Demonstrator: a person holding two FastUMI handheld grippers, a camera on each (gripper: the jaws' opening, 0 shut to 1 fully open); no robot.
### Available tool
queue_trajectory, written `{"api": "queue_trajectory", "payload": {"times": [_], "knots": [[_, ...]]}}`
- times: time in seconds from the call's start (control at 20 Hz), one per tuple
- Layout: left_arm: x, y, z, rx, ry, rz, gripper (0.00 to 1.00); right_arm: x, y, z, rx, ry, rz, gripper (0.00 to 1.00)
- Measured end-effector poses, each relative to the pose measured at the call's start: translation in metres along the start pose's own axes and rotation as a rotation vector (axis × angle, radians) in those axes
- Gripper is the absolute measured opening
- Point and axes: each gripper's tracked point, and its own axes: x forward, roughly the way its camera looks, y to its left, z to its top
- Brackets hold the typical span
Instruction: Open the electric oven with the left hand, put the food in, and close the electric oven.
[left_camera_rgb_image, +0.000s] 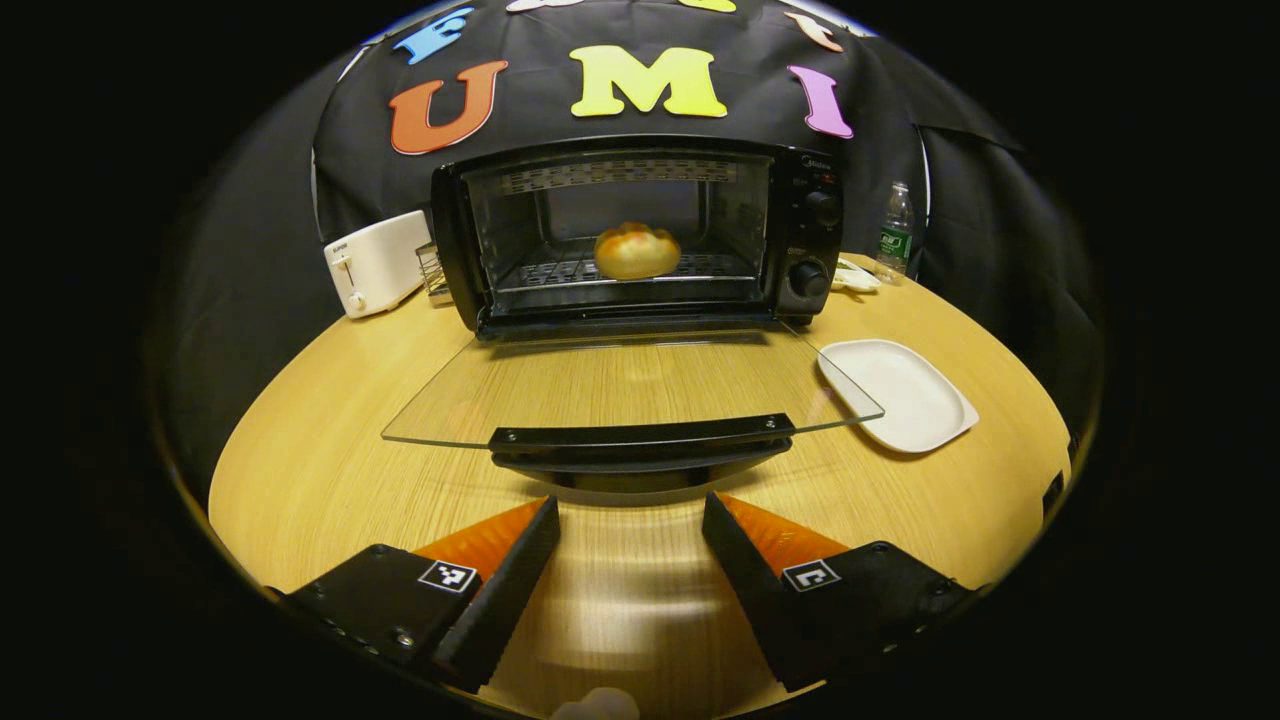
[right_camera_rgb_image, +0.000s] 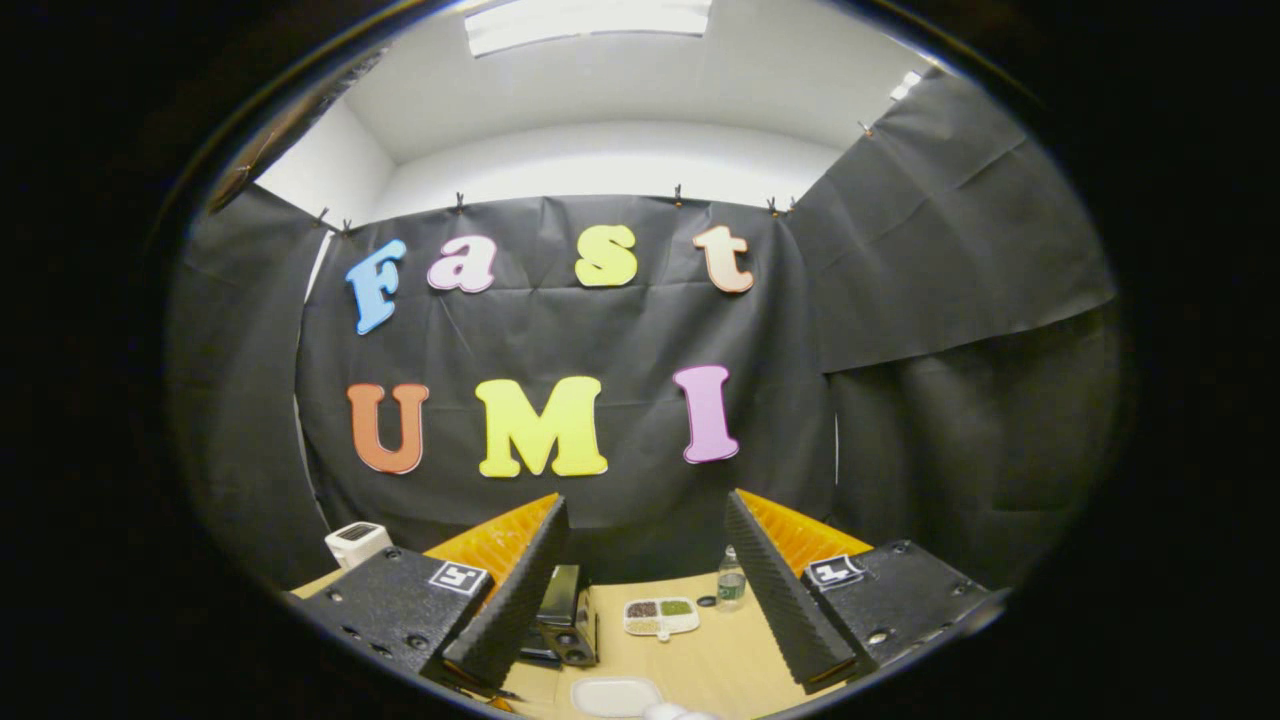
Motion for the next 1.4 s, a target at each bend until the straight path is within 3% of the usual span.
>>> {"api": "queue_trajectory", "payload": {"times": [0.1,0.3,0.55,1.1,1.4], "knots": [[0.004,-0.001,0.004,0.006,-0.008,0.000,0.94,0.004,0.001,-0.002,-0.002,0.001,0.002,0.96],[0.006,-0.002,0.007,0.002,-0.015,0.000,0.97,0.006,0.003,0.000,-0.012,-0.006,0.005,0.96],[-0.004,0.001,0.026,-0.001,-0.059,0.004,0.94,0.006,0.003,-0.003,-0.007,0.002,0.010,0.96],[-0.012,0.007,0.130,0.007,-0.227,0.007,0.94,0.007,-0.008,-0.019,0.006,0.044,0.001,0.96],[0.008,0.001,0.178,0.034,-0.284,0.005,0.95,0.006,-0.014,-0.033,0.018,0.082,-0.008,0.96]]}}
